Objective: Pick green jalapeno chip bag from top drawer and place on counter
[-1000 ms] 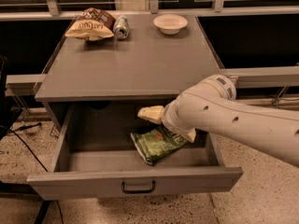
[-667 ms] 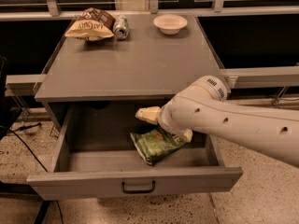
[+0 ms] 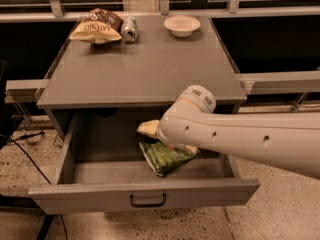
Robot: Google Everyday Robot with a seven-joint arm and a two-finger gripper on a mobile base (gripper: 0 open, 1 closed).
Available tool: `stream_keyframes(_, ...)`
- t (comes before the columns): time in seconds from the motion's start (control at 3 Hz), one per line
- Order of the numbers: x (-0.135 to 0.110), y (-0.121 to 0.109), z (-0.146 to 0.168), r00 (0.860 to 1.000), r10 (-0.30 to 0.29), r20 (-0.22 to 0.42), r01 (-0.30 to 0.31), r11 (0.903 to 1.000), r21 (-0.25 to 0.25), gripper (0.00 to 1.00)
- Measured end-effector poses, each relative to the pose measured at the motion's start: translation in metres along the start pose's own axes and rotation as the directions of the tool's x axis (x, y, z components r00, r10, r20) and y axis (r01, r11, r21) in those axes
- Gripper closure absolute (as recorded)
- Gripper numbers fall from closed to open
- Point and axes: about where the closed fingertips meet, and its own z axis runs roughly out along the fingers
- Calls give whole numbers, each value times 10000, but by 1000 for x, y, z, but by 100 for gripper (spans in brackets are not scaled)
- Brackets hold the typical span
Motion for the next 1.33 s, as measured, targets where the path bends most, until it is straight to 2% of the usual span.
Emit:
stream_keyframes(0.33,-3,0,10,10000,-48,4,48,9998,-198,0)
stream_keyframes(1.0,1,15,25,9942,690,828,-745,9951,655,0)
stream_keyframes(1.33,-1,22,38,9899,706,1226,-793,9945,680,0)
